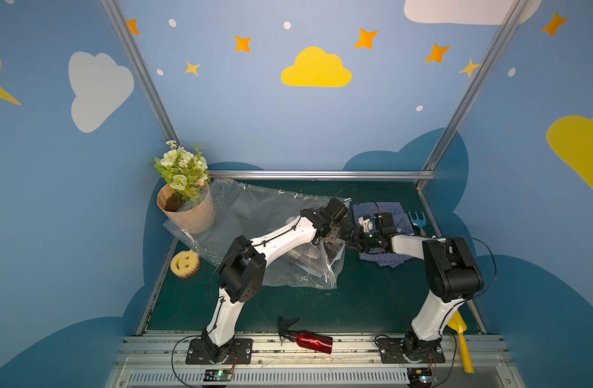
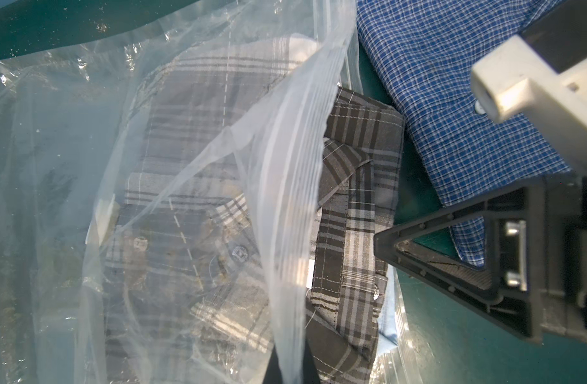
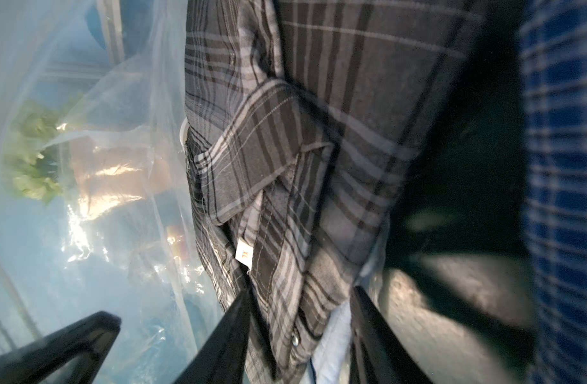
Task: Take the shirt out of the vacuum bag
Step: Take out the shirt from the vacuum bag.
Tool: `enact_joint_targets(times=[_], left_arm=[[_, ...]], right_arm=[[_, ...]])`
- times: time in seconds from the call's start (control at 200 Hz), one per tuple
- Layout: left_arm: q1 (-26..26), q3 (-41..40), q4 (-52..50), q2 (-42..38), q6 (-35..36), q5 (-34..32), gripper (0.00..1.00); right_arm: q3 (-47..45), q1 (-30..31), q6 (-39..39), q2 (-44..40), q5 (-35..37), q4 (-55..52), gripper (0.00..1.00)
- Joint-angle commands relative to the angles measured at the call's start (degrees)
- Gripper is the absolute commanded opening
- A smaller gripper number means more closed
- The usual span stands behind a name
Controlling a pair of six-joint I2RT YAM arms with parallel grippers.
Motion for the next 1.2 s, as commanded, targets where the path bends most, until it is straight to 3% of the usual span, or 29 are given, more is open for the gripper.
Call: enact_joint_targets(times=[0.0,0.671,0.851,1.126,1.192], left_arm=[[0.22,1.10,-0.30,-1.42,0.47,0.13,0.04],[0.81,-1.35,1.18,-2.48,-0.13,0.74,0.04],[1.26,-2.57,2.04,-3.12,-0.22,1.31,0.04],[1.60,-4.03,3.34,-3.56,-0.49,2.14,0.04],[1.87,-4.68,3.87,-3.82,-0.61,2.27,0.04]], right_arm=[[-0.42,-0.03,0.87,0.86,0.42,1.83,0.48],[3.21,1.86,4.72,7.05,1.74,7.04,0.38],[4.29,2.48,4.63,7.52,3.61,6.22,0.27],[7.41,3.29,3.58,6.81,5.09,3.44,0.00],[8.05,3.47,3.43,6.13,5.30,2.64,0.00]])
